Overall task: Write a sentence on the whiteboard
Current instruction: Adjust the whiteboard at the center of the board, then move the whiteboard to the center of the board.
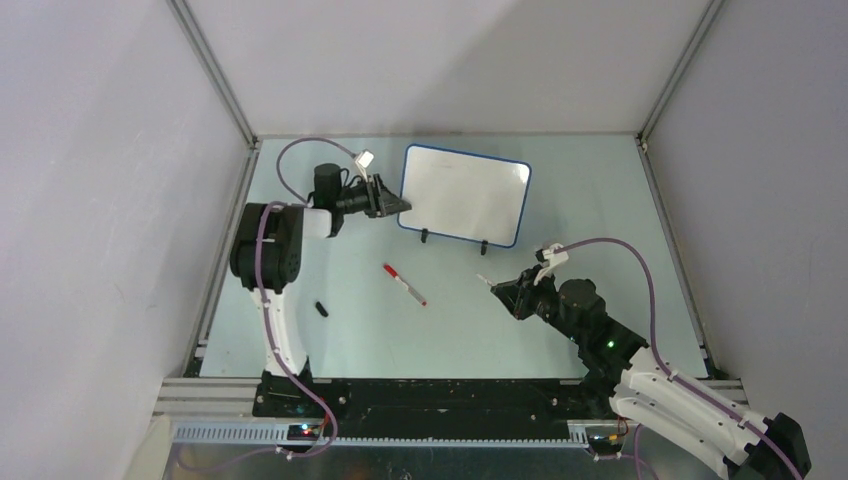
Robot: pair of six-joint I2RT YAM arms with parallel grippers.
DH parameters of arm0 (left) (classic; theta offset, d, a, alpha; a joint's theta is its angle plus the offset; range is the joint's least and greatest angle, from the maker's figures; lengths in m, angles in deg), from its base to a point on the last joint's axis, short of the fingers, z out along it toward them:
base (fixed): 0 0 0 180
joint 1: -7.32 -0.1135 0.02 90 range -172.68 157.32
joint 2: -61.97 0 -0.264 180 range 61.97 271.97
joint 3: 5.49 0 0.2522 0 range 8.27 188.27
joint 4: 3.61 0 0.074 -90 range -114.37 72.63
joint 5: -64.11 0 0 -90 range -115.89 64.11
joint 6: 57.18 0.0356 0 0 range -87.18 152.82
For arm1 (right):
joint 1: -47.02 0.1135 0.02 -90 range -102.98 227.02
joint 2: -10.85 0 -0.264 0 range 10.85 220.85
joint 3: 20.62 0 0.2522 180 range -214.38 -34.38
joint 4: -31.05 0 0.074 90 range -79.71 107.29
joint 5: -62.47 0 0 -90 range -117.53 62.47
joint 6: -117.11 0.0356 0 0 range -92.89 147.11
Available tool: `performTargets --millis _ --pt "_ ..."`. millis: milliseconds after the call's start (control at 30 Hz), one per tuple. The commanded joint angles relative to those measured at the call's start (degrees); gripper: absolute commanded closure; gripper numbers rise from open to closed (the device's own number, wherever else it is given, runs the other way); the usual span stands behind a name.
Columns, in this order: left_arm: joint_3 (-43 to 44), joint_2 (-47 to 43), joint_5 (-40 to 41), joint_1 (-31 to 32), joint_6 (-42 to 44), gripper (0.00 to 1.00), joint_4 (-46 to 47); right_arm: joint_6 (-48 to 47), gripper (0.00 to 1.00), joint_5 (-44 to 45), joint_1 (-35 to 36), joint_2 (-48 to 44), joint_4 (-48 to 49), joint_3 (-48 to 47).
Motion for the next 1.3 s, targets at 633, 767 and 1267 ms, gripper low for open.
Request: performTargets --millis 633,767,1267 --pt "-14.18 -12.12 2.02 3.01 1.65 0.62 8.82 -0.92 1.0 -0.44 -0.06 0.71 2.75 -0.26" --pt "-14.73 -13.8 5.01 4.59 6.23 0.63 2.56 -0.97 1.0 -0.4 -0.04 1.16 2.92 -0.4" --pt "-10.08 -18.16 12.23 5.29 12.49 0.15 -6.5 -1.19 1.0 -2.47 0.14 1.81 3.25 -0.47"
